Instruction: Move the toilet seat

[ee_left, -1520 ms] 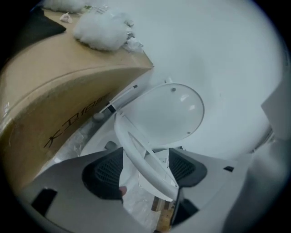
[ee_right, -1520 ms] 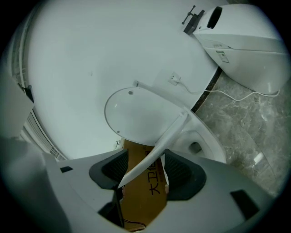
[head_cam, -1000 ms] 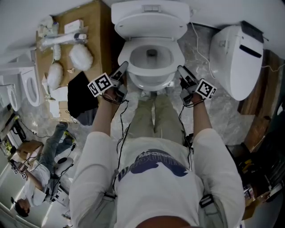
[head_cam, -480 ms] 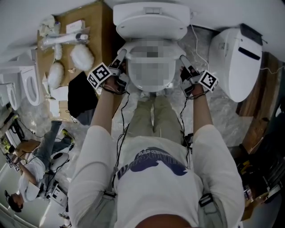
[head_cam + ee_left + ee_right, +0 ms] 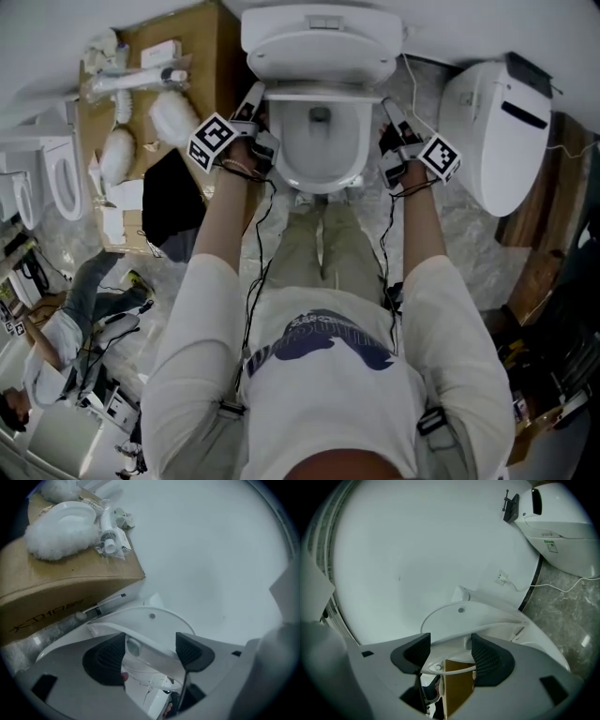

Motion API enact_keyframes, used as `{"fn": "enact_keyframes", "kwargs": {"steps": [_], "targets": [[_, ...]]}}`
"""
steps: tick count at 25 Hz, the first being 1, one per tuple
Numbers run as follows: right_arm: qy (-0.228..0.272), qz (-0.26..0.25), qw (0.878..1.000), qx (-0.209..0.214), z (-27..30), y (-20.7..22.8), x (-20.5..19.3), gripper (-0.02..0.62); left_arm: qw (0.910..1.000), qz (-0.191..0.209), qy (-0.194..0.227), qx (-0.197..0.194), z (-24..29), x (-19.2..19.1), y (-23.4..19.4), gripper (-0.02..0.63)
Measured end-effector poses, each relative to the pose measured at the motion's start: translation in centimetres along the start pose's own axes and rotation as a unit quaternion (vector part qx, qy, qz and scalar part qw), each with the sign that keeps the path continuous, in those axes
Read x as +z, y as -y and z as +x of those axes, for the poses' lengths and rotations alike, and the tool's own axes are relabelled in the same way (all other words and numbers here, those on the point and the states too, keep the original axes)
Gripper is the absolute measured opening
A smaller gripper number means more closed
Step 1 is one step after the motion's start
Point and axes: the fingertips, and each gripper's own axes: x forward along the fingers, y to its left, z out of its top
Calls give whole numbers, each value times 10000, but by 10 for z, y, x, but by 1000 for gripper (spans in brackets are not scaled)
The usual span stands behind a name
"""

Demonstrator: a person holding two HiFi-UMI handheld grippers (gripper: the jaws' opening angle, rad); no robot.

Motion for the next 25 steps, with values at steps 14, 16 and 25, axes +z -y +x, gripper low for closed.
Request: {"fn": "enact_keyframes", "kwargs": {"steps": [14, 16, 25], "targets": [[534, 80, 9985, 80, 32, -6, 32, 282, 9983, -304, 456, -196, 33, 27, 18, 319], [642, 88, 9979, 85, 36, -6, 35, 285, 9978, -293, 531, -271, 36, 29, 19, 320], [945, 166, 9950, 262, 51, -8, 52, 279, 9954, -232, 792, -477, 52, 40, 28, 319]]}}
